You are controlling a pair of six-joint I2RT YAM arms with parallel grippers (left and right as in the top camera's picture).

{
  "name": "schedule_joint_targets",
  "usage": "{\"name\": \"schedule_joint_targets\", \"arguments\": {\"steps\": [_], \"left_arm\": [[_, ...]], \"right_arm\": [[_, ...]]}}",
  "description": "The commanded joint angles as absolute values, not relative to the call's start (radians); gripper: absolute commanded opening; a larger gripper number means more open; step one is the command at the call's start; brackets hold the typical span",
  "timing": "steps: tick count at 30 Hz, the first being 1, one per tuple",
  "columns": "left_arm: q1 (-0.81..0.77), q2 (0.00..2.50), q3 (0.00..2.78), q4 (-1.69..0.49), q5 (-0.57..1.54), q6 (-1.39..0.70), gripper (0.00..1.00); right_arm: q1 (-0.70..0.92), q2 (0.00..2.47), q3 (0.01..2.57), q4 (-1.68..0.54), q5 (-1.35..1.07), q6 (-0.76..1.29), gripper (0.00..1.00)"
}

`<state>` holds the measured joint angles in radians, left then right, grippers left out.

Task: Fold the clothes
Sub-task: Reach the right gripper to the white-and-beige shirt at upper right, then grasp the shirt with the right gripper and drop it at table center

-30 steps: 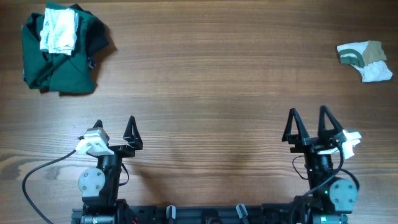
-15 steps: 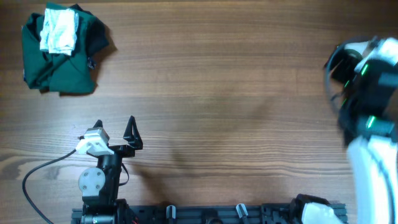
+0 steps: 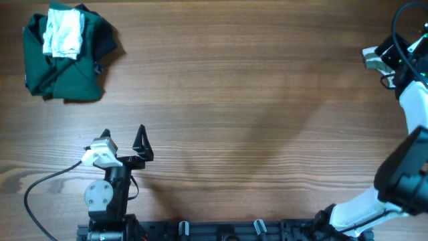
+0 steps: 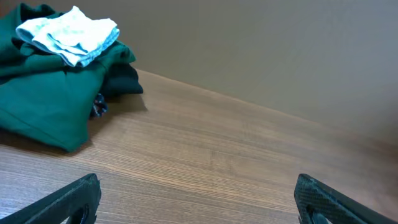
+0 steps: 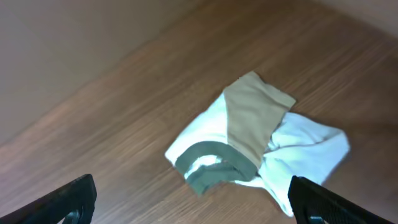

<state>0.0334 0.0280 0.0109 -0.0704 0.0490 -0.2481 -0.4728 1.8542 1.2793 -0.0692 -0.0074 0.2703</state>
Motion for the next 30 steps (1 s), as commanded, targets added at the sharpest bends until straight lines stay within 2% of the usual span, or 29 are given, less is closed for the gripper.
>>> {"name": "schedule_joint_targets", "arguments": {"steps": [1, 12, 19, 20, 21, 22, 24, 30], "left_arm": [[0.039, 0.026, 0.006, -0.075, 0.039, -0.242, 1.0], [0.039, 0.026, 0.006, -0.075, 0.039, -0.242, 1.0], [0.039, 0.026, 0.006, -0.075, 0.039, -0.243, 1.0], [0.039, 0.026, 0.006, -0.075, 0.039, -0.243, 1.0], [0.039, 0.026, 0.006, -0.075, 0.039, -0.243, 1.0], [0.039, 0.026, 0.006, -0.075, 0.039, -0.243, 1.0], [0.039, 0.026, 0.006, -0.075, 0.039, -0.242, 1.0], [0.039, 0.026, 0.006, -0.075, 0.039, -0.242, 1.0]], "right_arm": [[-0.49, 1.961, 1.298, -0.002, -0.004, 0.351, 0.99], [-0.492, 2.14, 1.298, 0.169, 0.003, 0.34, 0.98], [-0.491, 2.195, 1.298, 0.187, -0.001, 0.34, 0.88], [-0.491, 2.196, 1.298, 0.187, -0.001, 0.34, 0.83], [-0.491, 2.196, 1.298, 0.187, -0.001, 0.34, 0.74], [-0.491, 2.196, 1.298, 0.189, 0.0, 0.339, 0.61], [-0.491, 2.196, 1.298, 0.195, 0.0, 0.34, 0.41], [-0.492, 2.156, 1.298, 0.19, 0.004, 0.33, 0.09]]}}
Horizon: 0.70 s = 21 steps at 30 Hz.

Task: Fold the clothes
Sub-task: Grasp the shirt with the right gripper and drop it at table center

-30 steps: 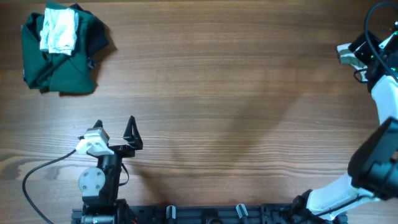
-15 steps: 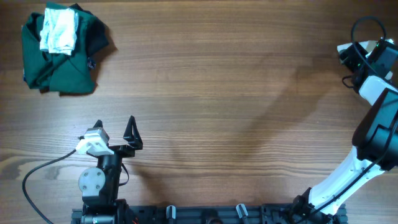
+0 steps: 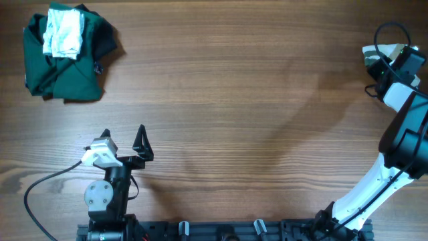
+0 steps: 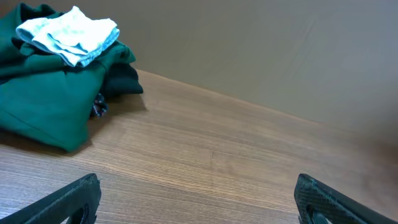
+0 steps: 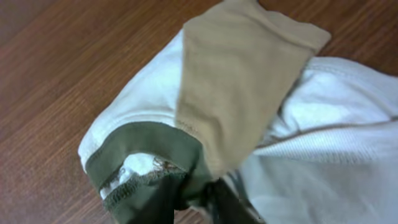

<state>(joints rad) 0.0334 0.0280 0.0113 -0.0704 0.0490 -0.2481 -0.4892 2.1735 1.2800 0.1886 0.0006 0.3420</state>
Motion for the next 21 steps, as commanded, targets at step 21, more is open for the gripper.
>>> {"name": "schedule_joint_targets", "arguments": {"steps": [21], "left_arm": [[0.039, 0.026, 0.006, -0.075, 0.039, -0.242, 1.0]], "right_arm": [[-0.422, 1.569, 1.298, -0.073, -0.364, 0.426, 0.04]]}}
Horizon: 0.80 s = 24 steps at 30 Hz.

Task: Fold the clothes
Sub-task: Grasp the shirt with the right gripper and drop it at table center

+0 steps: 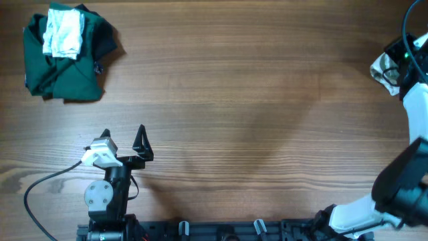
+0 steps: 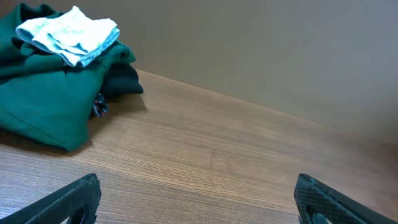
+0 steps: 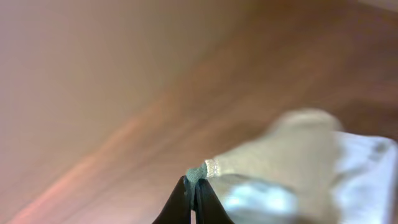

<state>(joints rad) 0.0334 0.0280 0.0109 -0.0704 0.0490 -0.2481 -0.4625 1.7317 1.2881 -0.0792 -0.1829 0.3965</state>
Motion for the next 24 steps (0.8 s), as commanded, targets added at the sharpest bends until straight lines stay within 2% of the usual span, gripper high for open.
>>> {"name": "schedule_joint_targets", "arguments": {"steps": [1, 9, 15, 24], "left_arm": [[0.039, 0.026, 0.006, -0.075, 0.039, -0.243, 1.0], [0.039, 0.026, 0.006, -0.075, 0.039, -0.243, 1.0], [0.039, 0.026, 0.006, -0.075, 0.039, -0.243, 1.0], [0.039, 0.026, 0.006, -0.075, 0.039, -0.242, 1.0]], "right_arm": [[-0.407, 1.533, 1.298, -0.078, -0.38, 0.426, 0.04], [-0.179, 1.288, 1.298, -0.175, -0.418, 0.432, 0.04], [-0.027, 1.277, 1.298, -0.154, -0.622, 0.551, 0.04], [0.277, 1.284, 1.298, -0.022, -0.625, 0.635, 0.04]]}}
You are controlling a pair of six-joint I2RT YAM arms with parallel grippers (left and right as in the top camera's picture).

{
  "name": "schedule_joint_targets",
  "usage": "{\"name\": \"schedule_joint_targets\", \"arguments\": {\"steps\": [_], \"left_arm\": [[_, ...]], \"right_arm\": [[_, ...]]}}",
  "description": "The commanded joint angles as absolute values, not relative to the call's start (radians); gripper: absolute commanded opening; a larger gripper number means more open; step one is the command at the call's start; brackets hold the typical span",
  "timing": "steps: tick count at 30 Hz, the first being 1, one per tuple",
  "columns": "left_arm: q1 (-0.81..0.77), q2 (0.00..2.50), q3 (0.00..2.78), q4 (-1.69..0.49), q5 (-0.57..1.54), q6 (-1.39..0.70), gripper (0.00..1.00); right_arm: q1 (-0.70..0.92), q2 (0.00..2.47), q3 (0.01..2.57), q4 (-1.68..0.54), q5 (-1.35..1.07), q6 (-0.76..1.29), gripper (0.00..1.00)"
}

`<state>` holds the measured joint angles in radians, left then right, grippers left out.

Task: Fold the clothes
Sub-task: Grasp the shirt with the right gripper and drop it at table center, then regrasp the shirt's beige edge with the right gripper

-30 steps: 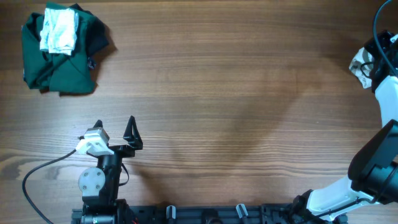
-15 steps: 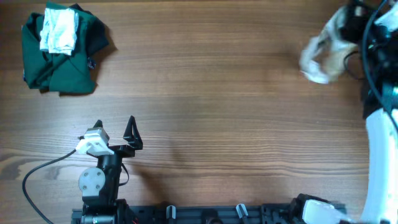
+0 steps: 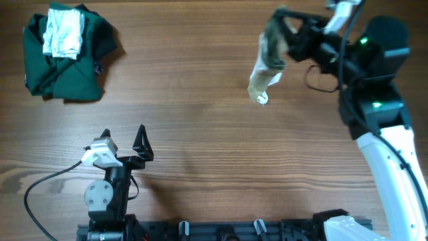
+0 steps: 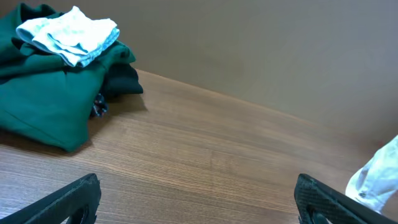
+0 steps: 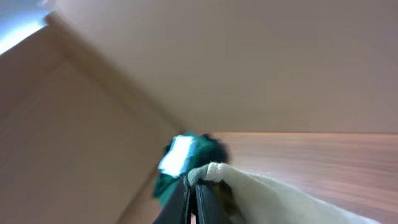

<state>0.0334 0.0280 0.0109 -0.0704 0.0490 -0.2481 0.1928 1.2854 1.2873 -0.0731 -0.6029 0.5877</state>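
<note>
A cream, tan and olive-trimmed garment [image 3: 267, 59] hangs in the air over the table's back middle, with my right gripper [image 3: 284, 28] shut on its upper edge; the wrist view shows the pinched cloth [image 5: 249, 186] draping from the closed fingers [image 5: 184, 200]. Its white hem [image 4: 375, 177] shows at the right edge of the left wrist view. A folded pile of green clothes [image 3: 63, 60] with a pale white piece [image 3: 63, 31] on top lies at the far left corner. My left gripper [image 3: 122, 137] stands open near the front left, empty.
The wooden table [image 3: 200, 134] runs under everything. The left arm's cable [image 3: 40, 184] loops along the front left edge. The right arm [image 3: 391, 154] reaches in from the front right corner. A plain wall [image 4: 249, 43] stands behind the table.
My right gripper, shut on the garment at the table's far right edge, now holds it raised over the back middle, well to the left. The left arm has not moved.
First the right gripper was open above the crumpled garment lying at the far right edge. Then it was down on the garment at the olive collar. Then it was shut on the cloth there, and now holds it hanging over the back middle. The left gripper stayed open.
</note>
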Motion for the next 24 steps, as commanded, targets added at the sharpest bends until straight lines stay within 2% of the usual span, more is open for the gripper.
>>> {"name": "schedule_joint_targets", "arguments": {"steps": [1, 6, 10, 17, 18, 22, 24], "left_arm": [[0.039, 0.026, 0.006, -0.075, 0.039, -0.243, 1.0], [0.039, 0.026, 0.006, -0.075, 0.039, -0.243, 1.0], [0.039, 0.026, 0.006, -0.075, 0.039, -0.242, 1.0], [0.039, 0.026, 0.006, -0.075, 0.039, -0.242, 1.0], [0.039, 0.026, 0.006, -0.075, 0.039, -0.242, 1.0], [0.039, 0.026, 0.006, -0.075, 0.039, -0.243, 1.0], [0.039, 0.026, 0.006, -0.075, 0.039, -0.242, 1.0]], "right_arm": [[0.302, 1.288, 1.298, -0.003, -0.625, 0.658, 0.04], [0.413, 1.333, 1.298, 0.105, -0.636, 0.746, 0.04], [0.431, 1.353, 1.298, 0.156, -0.646, 0.758, 0.04], [0.317, 1.372, 1.298, -0.145, -0.36, 0.588, 0.06], [0.29, 1.399, 1.298, -0.231, -0.297, 0.546, 0.14], [0.246, 1.476, 1.298, -0.344, -0.023, 0.466, 0.17], [0.23, 1.493, 1.298, -0.364, 0.095, 0.462, 0.33]]}}
